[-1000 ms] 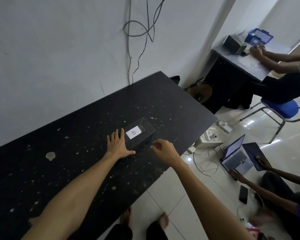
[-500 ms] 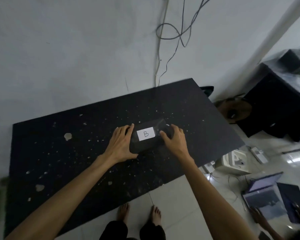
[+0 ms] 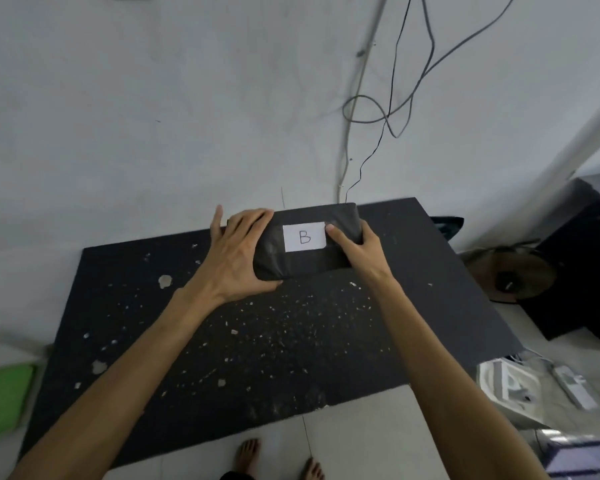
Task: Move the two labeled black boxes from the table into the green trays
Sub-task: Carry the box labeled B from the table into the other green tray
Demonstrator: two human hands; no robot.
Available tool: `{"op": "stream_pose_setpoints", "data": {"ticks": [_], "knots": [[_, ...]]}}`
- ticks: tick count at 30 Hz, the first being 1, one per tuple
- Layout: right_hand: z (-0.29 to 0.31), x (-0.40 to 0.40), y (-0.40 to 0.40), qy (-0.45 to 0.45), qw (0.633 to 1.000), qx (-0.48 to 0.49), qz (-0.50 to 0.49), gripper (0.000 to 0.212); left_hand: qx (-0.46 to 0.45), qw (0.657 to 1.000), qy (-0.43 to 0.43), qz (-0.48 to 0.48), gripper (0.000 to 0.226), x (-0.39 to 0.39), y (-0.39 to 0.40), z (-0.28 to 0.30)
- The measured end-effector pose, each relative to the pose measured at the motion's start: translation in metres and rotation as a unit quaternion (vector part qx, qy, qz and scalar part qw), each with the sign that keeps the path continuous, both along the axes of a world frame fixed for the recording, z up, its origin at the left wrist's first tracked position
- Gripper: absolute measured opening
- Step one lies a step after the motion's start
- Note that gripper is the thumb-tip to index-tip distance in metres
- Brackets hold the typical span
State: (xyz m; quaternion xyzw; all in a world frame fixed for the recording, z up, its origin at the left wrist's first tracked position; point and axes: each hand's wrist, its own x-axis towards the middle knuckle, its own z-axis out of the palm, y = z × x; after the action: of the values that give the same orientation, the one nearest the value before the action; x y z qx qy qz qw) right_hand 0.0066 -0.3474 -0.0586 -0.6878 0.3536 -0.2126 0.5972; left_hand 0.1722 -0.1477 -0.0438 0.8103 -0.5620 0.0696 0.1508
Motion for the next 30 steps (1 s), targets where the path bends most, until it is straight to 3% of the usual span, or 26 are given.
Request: {"op": "stream_pose_setpoints", "data": {"ticks": [11,15,18,20,30], "knots": [[0.044,0.043,0.025,-0.094,0.995,0.023,0.029,0.056,-0.059,0.996,0.045,0.057,0.125,0.015,0.026,0.058],[0.077,0.07,0.042,-0.104,0.993,-0.01,0.061,0.067,-0.224,0.959,0.065,0.159,0.091,0.022,0.035,0.075],[0.084,0.068,0.052,-0.112,0.991,-0.045,0.054,0.073,-0.282,0.941,0.031,0.184,0.07,0.019,0.035,0.081],[0.084,0.077,0.073,-0.094,0.99,-0.058,0.09,0.074,-0.288,0.932,0.006,0.222,0.064,0.023,0.056,0.081],[0.094,0.065,0.073,-0.108,0.99,-0.054,0.076,0.071,-0.283,0.942,-0.019,0.181,0.058,0.019,0.061,0.094]]}}
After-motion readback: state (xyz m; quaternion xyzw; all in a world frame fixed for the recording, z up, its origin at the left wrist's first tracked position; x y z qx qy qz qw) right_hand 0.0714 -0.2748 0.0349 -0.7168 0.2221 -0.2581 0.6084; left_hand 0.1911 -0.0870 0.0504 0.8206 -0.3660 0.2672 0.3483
